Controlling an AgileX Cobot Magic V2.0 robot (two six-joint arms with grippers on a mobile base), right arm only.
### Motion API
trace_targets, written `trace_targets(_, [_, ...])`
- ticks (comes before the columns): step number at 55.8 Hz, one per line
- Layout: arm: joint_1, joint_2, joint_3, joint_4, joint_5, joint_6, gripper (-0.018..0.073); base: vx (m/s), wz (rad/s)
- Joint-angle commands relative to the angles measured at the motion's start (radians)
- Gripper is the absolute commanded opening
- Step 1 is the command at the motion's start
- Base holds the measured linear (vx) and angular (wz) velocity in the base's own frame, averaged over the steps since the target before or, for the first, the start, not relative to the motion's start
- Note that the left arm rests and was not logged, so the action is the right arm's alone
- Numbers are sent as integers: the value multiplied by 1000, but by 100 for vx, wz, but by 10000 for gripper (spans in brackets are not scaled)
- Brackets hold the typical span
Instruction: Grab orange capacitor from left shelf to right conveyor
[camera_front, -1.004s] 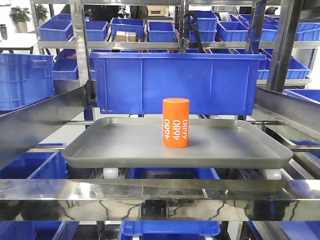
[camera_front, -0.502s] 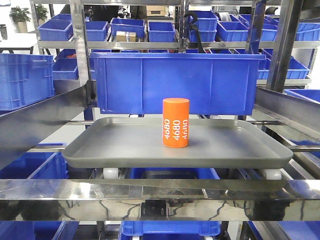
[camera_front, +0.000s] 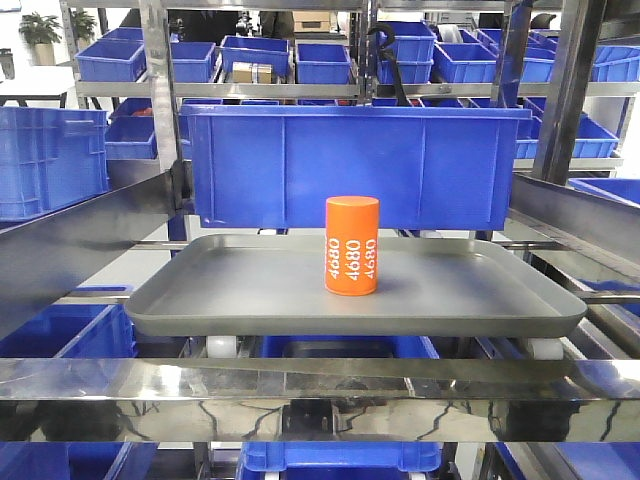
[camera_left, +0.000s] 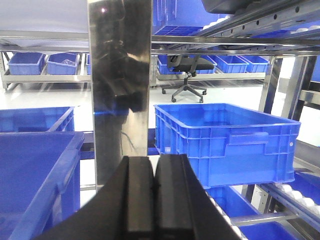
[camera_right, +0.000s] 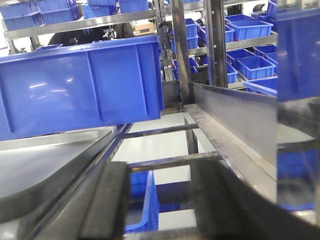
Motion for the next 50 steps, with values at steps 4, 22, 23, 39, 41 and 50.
trace_targets(4, [77,47,-94,-35,-37,-63,452,0,0])
trace_targets(22, [449,362,-379,-46,6,-248,531,0,0])
trace_targets(23, [465,388,-393,-46,6,-248,533,0,0])
trace_targets(39, [541,654,-665,-16,83,-196,533,0,0])
trace_targets(41, [541,679,-689,-5,116,-181,533,0,0])
trace_targets(50, [538,775,-812,14,221,-176,533,0,0])
